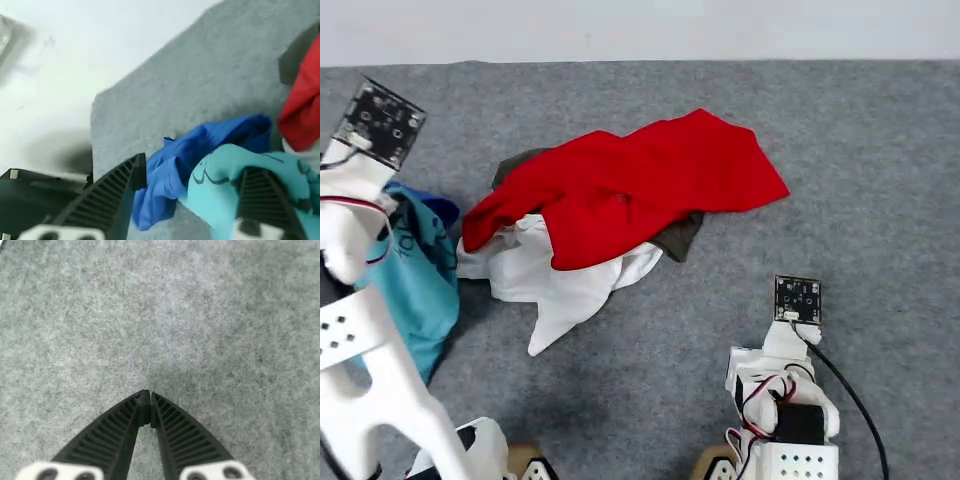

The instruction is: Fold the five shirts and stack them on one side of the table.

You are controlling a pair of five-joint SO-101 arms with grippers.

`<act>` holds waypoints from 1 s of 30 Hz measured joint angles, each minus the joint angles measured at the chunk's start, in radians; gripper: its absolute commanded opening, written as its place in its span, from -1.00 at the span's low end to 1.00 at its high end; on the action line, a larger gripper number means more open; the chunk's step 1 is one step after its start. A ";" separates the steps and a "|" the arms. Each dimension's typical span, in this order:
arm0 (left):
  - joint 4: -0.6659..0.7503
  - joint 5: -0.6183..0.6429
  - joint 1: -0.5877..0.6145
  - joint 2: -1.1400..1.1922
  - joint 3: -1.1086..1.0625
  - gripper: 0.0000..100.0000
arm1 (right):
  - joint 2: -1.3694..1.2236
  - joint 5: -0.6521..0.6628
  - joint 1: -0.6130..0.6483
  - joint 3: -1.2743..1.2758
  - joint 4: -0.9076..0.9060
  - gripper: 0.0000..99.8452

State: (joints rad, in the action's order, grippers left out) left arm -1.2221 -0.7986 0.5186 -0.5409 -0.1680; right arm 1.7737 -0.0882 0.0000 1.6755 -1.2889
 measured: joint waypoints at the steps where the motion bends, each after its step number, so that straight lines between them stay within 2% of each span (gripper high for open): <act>1: 0.023 -0.017 0.023 0.000 -0.023 -0.42 | 0.000 0.000 0.000 0.000 0.000 -0.98; 5: 0.195 -0.040 0.150 0.000 -0.132 -0.42 | 0.000 0.000 0.000 0.000 0.000 -0.98; 10: 0.560 -0.087 0.342 0.000 -0.331 -0.42 | 0.000 0.000 0.000 0.000 0.000 -0.98; 13: 0.758 -0.244 0.440 0.000 -0.497 -0.42 | 0.000 0.000 0.000 0.000 0.000 -0.98; 16: 0.855 -0.476 0.522 0.000 -0.664 -0.42 | 0.000 0.000 0.000 0.000 0.000 -0.98; 19: 0.875 -0.618 0.574 0.000 -0.733 -0.42 | 0.000 0.000 0.000 0.000 0.000 -0.98; 24: 0.859 -0.651 0.585 -0.057 -0.743 -0.42 | 0.000 0.000 0.000 0.000 0.000 -0.98; 27: 0.733 -0.674 0.582 -0.163 -0.743 -0.42 | 0.000 0.000 0.000 0.000 0.000 -0.98; 30: 0.517 -0.752 0.549 -0.315 -0.743 -0.42 | 0.000 0.000 0.000 0.000 0.000 -0.98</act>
State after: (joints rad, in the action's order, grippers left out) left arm -0.7050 -1.5505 1.0679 -0.8554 -0.9106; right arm 1.7737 -0.0882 0.0000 1.6755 -1.2889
